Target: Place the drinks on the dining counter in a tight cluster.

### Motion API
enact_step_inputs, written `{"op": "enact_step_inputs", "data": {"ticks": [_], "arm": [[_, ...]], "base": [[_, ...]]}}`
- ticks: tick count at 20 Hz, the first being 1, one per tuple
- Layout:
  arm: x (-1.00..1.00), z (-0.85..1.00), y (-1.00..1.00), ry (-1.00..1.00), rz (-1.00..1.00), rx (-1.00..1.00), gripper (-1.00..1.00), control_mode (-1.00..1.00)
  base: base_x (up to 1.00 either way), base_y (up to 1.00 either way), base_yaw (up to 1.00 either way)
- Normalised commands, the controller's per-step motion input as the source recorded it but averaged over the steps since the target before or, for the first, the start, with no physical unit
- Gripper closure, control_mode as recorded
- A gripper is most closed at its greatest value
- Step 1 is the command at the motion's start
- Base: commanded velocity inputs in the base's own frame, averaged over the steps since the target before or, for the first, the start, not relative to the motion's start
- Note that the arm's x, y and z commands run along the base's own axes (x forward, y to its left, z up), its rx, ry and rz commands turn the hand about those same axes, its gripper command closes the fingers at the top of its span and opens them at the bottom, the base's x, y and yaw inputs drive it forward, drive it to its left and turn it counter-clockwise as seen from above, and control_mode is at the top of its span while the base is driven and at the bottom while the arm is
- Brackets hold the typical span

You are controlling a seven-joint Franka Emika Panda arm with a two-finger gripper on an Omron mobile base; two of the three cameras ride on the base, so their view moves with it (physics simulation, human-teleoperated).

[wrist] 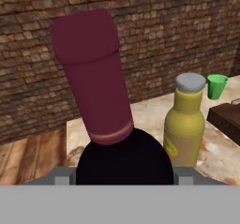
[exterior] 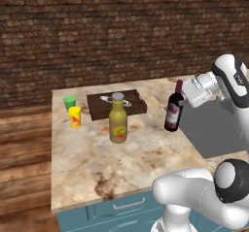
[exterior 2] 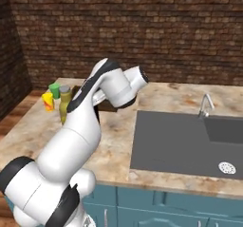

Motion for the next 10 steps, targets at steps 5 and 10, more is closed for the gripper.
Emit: {"op": "enact_step_inputs", "data": {"ticks": [5, 10], "arm": [[0.00, 0.00, 0.00, 0.00, 0.00, 0.00, 1.00, 1.00], [0.00, 0.00, 0.00, 0.00, 0.00, 0.00, 1.00, 1.00]], "base": [[0.62, 0.31, -0.13], [0.14, 0.11, -0.03]]}}
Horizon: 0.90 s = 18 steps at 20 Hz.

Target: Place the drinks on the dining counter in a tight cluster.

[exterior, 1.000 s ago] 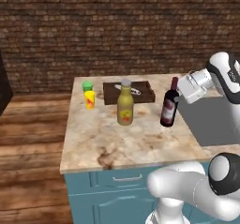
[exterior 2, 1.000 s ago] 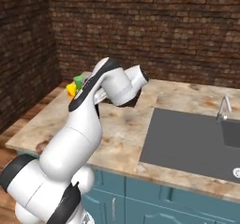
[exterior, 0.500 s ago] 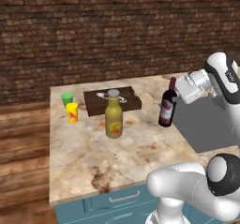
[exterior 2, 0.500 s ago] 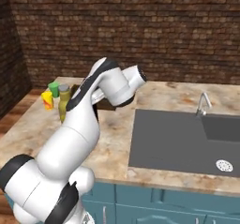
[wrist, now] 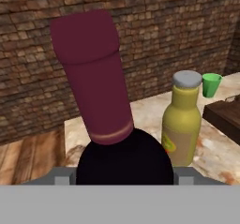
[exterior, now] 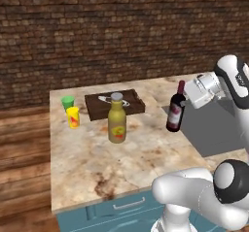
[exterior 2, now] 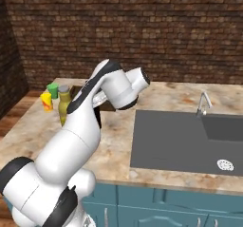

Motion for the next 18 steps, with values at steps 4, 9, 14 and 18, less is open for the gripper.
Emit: {"op": "enact_step_inputs", "data": {"ticks": [4, 9, 14, 18], "arm": [[0.00, 0.00, 0.00, 0.00, 0.00, 0.00, 1.00, 1.00], [0.02, -0.04, 0.01, -0.01, 0.00, 0.01, 1.00, -1.00], [0.60, -0.39, 0.24, -0.04, 0.20, 0.13, 1.00, -1.00], [0.81, -0.28, 0.30, 0.03, 0.20, 0.07, 1.00, -1.00]], "base": [[0.00, 0.00, 0.00], [0.00, 0.00, 0.00], [0.00, 0.00, 0.00], [0.00, 0.00, 0.00]]}}
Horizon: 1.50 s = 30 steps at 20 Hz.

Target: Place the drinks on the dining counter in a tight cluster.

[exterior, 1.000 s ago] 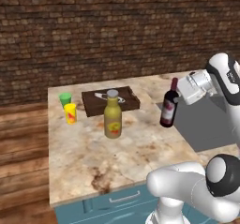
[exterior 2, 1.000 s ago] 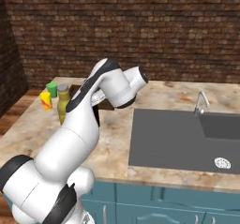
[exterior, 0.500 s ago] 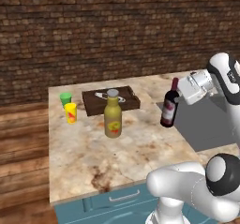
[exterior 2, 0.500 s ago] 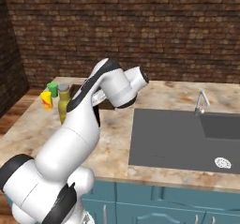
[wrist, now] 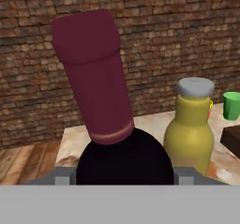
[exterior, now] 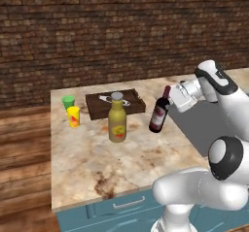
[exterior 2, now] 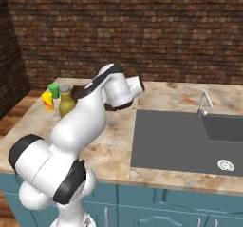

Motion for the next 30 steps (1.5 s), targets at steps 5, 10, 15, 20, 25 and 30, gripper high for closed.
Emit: {"op": "enact_step_inputs", "data": {"ticks": [5, 10, 15, 20, 25, 30], "arm": [[0.60, -0.20, 0.07, 0.10, 0.02, 0.00, 1.00, -1.00], [0.29, -0.31, 0.11, 0.00, 0.00, -0.02, 1.00, -1.00], [0.14, -0.48, 0.18, 0.00, 0.00, 0.00, 1.00, -1.00], [0.17, -0.29, 0.16, -0.01, 0.00, 0.00, 1.00, -1.00], [0.32, -0.11, 0.03, 0.00, 0.00, 0.00, 1.00, -1.00], [0.25, -0.05, 0.13, 0.00, 0.00, -0.01, 1.00, -1.00]], "base": [[0.00, 0.00, 0.00], [0.00, 0.00, 0.00], [0.00, 0.00, 0.00], [0.00, 0.00, 0.00], [0.00, 0.00, 0.00], [0.00, 0.00, 0.00]]}}
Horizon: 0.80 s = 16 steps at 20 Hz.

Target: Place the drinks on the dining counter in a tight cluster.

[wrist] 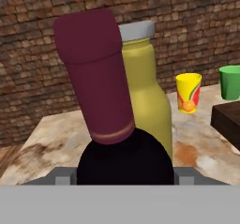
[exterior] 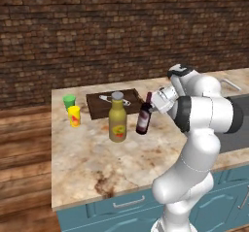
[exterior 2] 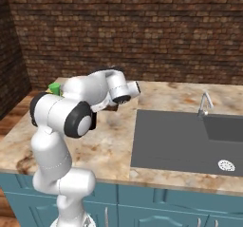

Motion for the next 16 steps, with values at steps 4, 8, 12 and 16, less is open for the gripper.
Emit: {"op": "enact_step_inputs", "data": {"ticks": [4, 8, 12, 16], "arm": [[0.03, -0.07, 0.31, 0.00, 0.00, -0.08, 1.00, -1.00], [0.06, -0.10, 0.24, 0.00, 0.00, -0.08, 1.00, -1.00], [0.02, -0.07, 0.11, -0.01, 0.00, -0.06, 1.00, -1.00], [0.04, -0.13, 0.00, -0.08, 0.00, 0.00, 1.00, -1.00]], "base": [[0.00, 0.00, 0.00], [0.00, 0.00, 0.00], [0.00, 0.00, 0.00], [0.00, 0.00, 0.00]]}}
